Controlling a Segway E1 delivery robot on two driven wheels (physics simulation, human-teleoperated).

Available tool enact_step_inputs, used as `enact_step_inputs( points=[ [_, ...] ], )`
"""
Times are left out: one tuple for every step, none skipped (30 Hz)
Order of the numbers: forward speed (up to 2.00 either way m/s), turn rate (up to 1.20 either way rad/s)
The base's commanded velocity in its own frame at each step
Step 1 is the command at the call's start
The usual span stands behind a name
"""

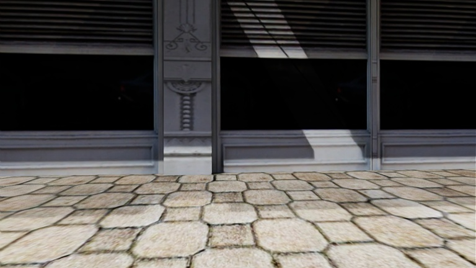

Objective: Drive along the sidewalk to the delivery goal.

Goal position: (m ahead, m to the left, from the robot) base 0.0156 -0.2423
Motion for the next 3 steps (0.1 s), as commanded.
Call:
enact_step_inputs(
  points=[
    [0.0, 0.0],
    [0.0, 0.0],
    [0.0, 0.0]
  ],
)
